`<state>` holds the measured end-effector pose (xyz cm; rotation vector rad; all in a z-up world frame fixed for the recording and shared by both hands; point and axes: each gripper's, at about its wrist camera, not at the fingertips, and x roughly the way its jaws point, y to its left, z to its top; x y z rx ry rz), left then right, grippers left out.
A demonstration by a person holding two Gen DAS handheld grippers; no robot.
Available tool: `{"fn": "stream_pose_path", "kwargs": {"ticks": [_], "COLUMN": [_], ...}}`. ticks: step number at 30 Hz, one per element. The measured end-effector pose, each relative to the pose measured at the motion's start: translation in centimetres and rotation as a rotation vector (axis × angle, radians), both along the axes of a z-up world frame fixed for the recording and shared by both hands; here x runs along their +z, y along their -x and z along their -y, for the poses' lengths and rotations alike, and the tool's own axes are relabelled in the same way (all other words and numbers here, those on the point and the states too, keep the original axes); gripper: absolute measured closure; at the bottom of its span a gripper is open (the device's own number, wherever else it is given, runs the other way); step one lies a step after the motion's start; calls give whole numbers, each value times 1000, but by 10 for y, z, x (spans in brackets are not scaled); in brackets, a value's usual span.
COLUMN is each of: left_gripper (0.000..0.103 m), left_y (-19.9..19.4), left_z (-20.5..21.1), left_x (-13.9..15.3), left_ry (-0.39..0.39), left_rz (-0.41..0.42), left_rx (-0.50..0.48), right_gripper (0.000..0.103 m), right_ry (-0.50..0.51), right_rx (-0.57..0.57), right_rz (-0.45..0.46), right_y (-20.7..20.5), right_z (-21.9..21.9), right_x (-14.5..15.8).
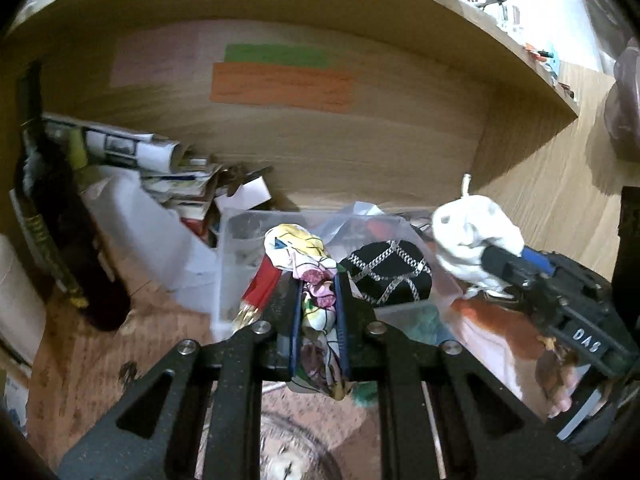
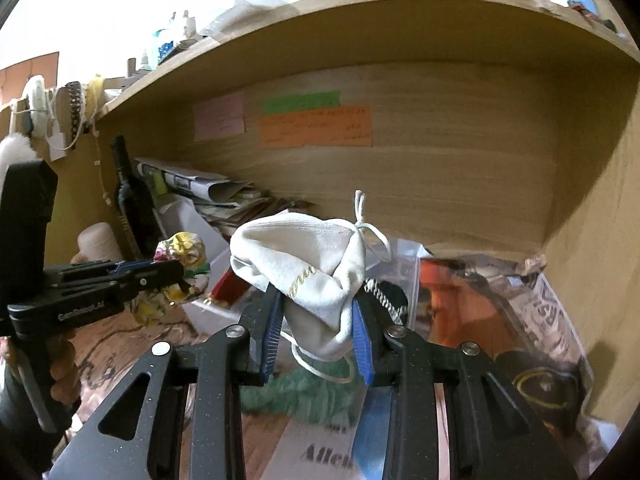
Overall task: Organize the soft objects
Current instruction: 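Lower the sock and scrunchie into the clear bin and open both tools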
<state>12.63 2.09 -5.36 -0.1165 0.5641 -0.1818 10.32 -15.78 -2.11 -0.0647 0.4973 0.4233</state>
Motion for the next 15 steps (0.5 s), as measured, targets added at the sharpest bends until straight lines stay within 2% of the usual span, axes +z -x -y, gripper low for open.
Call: {"fn": "stream_pose_path", "kwargs": {"ticks": [7, 15], "left_gripper": [89, 89], "left_y": [-37, -79], "left_z": [14, 15], "left_x": [-10, -38], "left_ry": [-15, -55], "left_rz": [-57, -149], "left_rx": [-29, -17], "right_gripper": [74, 74], "right_ry": [29, 74], "right_rx": [10, 2], "right_rz": [-54, -150], "right_y": [-37, -68], "right_z": [-18, -27], "right_x": [-16, -45]}}
